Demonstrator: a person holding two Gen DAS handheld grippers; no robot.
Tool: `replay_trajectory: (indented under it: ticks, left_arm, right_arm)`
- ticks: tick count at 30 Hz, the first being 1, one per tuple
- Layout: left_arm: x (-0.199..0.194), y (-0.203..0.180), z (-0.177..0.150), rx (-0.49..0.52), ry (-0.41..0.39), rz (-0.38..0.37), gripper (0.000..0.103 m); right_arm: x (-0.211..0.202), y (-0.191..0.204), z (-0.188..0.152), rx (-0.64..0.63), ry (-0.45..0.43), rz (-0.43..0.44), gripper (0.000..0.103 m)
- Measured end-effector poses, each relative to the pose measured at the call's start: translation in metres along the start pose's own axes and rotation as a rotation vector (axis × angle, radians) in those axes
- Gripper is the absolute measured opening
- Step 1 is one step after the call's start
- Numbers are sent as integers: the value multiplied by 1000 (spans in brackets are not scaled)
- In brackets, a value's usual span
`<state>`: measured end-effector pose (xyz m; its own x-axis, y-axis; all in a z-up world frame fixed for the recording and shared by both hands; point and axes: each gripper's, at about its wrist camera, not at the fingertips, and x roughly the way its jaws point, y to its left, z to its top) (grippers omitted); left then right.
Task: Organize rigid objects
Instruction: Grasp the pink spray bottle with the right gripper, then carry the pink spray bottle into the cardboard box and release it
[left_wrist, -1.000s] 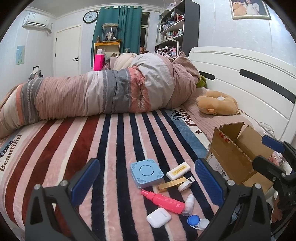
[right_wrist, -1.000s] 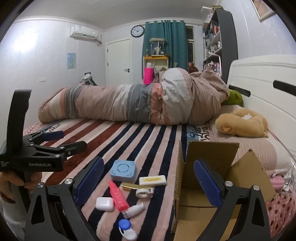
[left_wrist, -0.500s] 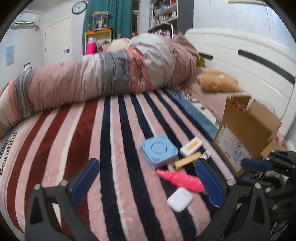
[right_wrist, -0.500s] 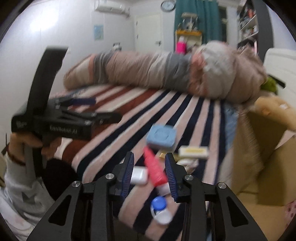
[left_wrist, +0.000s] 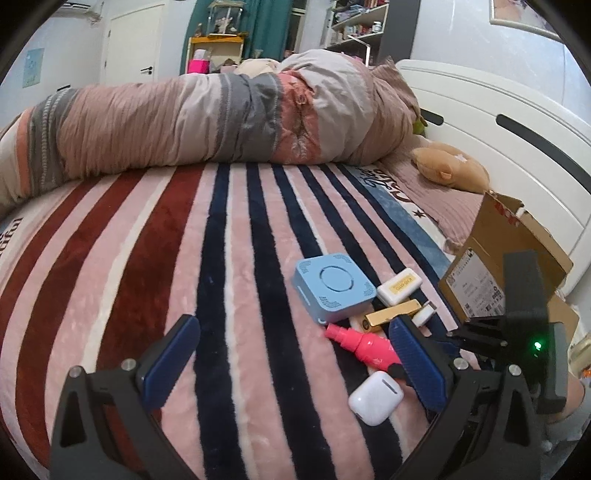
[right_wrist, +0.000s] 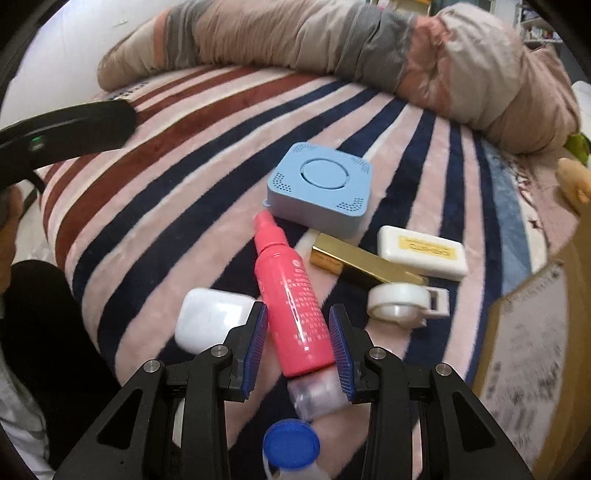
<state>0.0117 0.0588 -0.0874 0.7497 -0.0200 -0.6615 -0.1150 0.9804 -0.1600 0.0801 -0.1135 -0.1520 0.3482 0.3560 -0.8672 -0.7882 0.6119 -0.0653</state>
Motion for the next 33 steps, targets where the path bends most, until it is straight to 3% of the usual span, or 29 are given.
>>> replay_trajectory:
  ticks: [5, 9, 14, 18, 24, 28, 33]
  left_arm:
    - [3, 5, 1, -27, 8, -47, 102]
    - [4, 5, 1, -38, 12, -52, 102]
    - [9, 10, 0, -75, 32, -134, 102]
    - [13, 10, 4, -89, 50, -200, 97]
    - [0, -13, 26, -86, 24, -390, 87]
    - [-16, -43, 50, -37, -28, -453, 63]
    - [-39, -103, 83, 72, -104, -473, 42]
  right_arm:
    - [12, 2, 12, -36, 39, 16, 31]
    - [29, -9, 25, -1, 91, 93, 32]
    - [28, -2, 26, -27, 64, 82, 27]
    - [-3, 1, 26, 2, -56, 114, 27]
    - [-66, 11, 32, -8, -257, 179, 26]
    - [-118, 11, 25, -19, -389, 212, 26]
    - [-159, -12, 9, 22, -495, 162, 26]
